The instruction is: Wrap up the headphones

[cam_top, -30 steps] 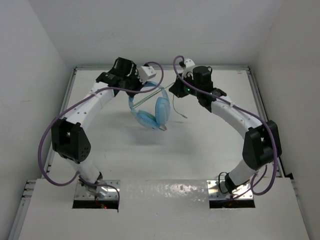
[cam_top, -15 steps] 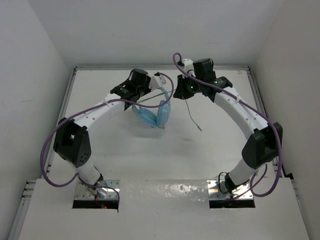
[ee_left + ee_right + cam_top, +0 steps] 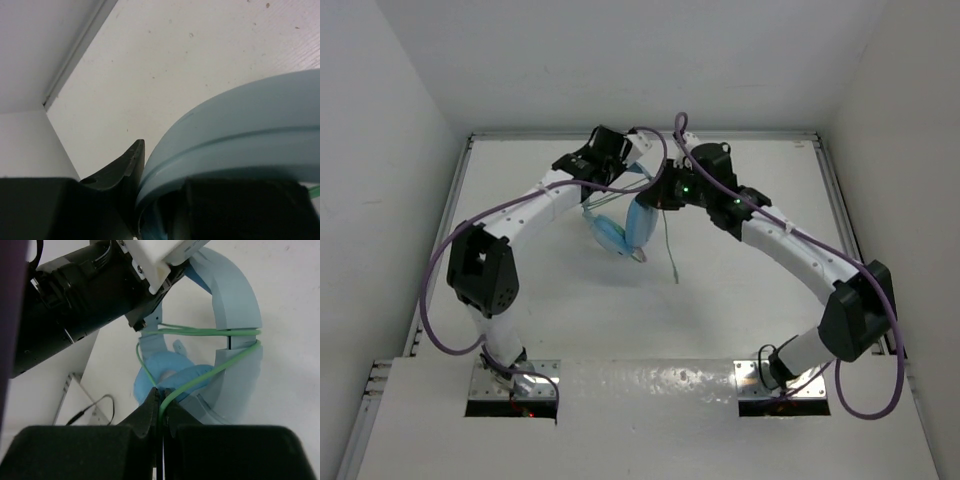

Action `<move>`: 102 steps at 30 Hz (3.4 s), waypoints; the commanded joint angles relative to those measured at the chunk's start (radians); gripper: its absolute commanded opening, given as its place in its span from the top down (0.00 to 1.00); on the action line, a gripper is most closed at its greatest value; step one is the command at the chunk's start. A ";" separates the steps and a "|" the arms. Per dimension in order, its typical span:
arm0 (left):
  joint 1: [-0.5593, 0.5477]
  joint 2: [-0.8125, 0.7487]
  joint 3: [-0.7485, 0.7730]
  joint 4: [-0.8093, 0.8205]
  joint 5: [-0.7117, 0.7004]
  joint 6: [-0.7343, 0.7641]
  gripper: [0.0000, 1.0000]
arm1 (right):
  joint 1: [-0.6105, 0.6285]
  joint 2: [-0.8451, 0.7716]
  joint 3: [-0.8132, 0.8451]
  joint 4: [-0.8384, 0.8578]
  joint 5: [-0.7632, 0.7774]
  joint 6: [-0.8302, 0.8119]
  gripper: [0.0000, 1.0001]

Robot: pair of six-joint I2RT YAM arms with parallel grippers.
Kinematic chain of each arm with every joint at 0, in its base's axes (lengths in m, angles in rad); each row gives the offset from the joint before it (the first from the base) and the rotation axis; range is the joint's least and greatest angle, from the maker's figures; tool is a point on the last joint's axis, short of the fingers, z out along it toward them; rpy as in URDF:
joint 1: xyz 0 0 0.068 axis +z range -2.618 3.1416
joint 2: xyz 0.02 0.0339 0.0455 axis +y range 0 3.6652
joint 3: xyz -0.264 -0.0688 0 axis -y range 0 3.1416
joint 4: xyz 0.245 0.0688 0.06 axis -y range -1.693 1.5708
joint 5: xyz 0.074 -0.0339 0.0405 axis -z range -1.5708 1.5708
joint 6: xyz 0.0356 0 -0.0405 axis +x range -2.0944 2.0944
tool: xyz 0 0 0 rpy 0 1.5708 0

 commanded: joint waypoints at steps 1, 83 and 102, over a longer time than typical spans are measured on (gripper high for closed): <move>0.065 0.078 0.107 -0.074 -0.086 -0.169 1.00 | 0.159 -0.021 0.094 0.252 0.041 0.075 1.00; 0.429 0.008 0.233 -0.076 0.777 -0.787 1.00 | 0.353 0.276 -0.318 0.782 0.494 -0.395 0.01; 0.717 0.426 0.633 -0.175 0.577 -0.815 1.00 | 0.353 -0.104 -0.596 0.571 0.591 -0.541 0.01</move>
